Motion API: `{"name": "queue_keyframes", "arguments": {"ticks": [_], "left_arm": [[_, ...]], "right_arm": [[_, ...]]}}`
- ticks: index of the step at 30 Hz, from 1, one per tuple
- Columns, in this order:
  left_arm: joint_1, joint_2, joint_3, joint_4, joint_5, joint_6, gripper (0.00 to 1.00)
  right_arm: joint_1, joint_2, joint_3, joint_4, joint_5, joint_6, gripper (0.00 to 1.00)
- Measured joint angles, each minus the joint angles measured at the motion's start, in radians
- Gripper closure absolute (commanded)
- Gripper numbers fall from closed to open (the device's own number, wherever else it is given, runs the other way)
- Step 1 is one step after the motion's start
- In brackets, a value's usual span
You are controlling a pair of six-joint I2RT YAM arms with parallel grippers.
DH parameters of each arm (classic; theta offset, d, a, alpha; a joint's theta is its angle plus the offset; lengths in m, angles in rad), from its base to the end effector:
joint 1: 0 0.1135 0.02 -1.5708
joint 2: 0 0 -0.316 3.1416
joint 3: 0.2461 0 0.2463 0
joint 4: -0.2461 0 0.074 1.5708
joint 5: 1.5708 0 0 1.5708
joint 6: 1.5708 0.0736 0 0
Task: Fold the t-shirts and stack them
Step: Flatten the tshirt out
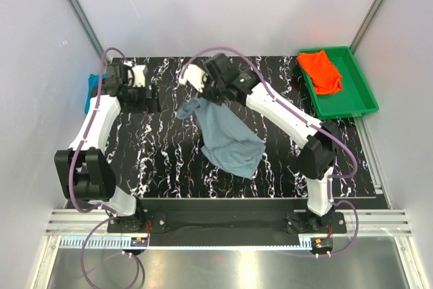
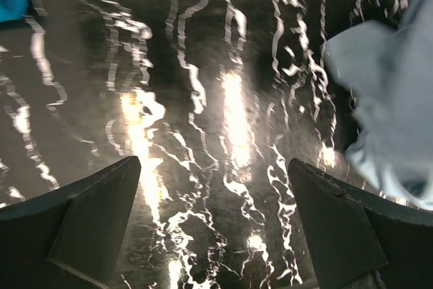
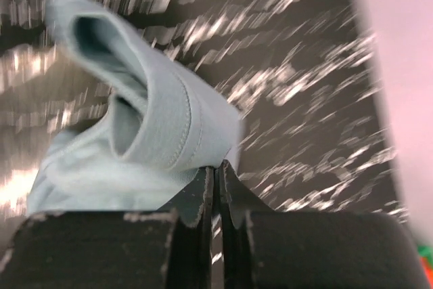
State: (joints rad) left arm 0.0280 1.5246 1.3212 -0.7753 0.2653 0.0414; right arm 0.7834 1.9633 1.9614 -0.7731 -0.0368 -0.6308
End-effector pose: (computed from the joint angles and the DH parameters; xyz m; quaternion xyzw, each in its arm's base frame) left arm 0.3328 -0.0100 0.3193 0.0449 0.9478 -0.1164 0.2934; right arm 0.3419 0.3444 0.3618 -0.6042 0.6961 0.0464 0.3850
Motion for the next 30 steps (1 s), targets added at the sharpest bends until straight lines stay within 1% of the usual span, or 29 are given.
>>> {"name": "queue_keyframes", "arguments": {"ticks": [3, 5, 8, 11, 15, 17, 18, 19, 20, 21, 22, 23, 26, 28, 30], "left_arm": [[0.035, -0.021, 0.000, 0.019, 0.000, -0.013, 0.01], [0.040, -0.037, 0.000, 0.029, 0.001, -0.016, 0.01], [0.039, -0.054, 0.000, 0.040, 0.017, -0.021, 0.01], [0.037, -0.055, 0.000, 0.046, 0.032, -0.025, 0.01], [0.037, -0.054, 0.000, 0.051, 0.051, -0.027, 0.01], [0.037, -0.051, 0.000, 0.054, 0.058, -0.028, 0.01], [0.037, -0.050, -0.001, 0.054, 0.061, -0.028, 0.01], [0.037, -0.050, -0.002, 0.055, 0.064, -0.029, 0.01], [0.037, -0.050, -0.005, 0.057, 0.066, -0.029, 0.01], [0.037, -0.050, -0.007, 0.058, 0.068, -0.029, 0.01], [0.037, -0.050, -0.009, 0.059, 0.068, -0.030, 0.01], [0.037, -0.050, -0.011, 0.059, 0.069, -0.032, 0.01], [0.037, -0.050, -0.019, 0.060, 0.069, -0.033, 0.01], [0.037, -0.050, -0.023, 0.058, 0.069, -0.034, 0.01], [0.037, -0.048, -0.023, 0.060, 0.070, -0.039, 0.01]], "right_arm": [[-0.001, 0.002, 0.153, -0.002, 0.002, 0.023, 0.99], [-0.006, 0.001, 0.224, 0.008, 0.002, 0.035, 0.99], [-0.033, -0.018, 0.236, 0.030, 0.002, 0.047, 0.98], [-0.116, -0.073, 0.113, 0.058, 0.002, 0.053, 0.98], [-0.281, -0.136, -0.149, 0.099, 0.010, 0.054, 0.98], [-0.349, -0.153, -0.272, 0.119, 0.022, 0.051, 0.96], [-0.381, -0.158, -0.332, 0.126, 0.029, 0.048, 0.91], [-0.410, -0.162, -0.383, 0.126, 0.033, 0.046, 0.81], [-0.430, -0.162, -0.427, 0.127, 0.039, 0.046, 0.58], [-0.445, -0.166, -0.467, 0.136, 0.045, 0.050, 0.45], [-0.455, -0.169, -0.504, 0.139, 0.051, 0.050, 0.26], [-0.461, -0.171, -0.531, 0.139, 0.057, 0.051, 0.20], [-0.458, -0.180, -0.537, 0.139, 0.055, 0.072, 0.16], [-0.454, -0.179, -0.458, 0.129, 0.041, 0.102, 0.16], [-0.453, -0.153, -0.303, 0.105, 0.017, 0.133, 0.16]]}}
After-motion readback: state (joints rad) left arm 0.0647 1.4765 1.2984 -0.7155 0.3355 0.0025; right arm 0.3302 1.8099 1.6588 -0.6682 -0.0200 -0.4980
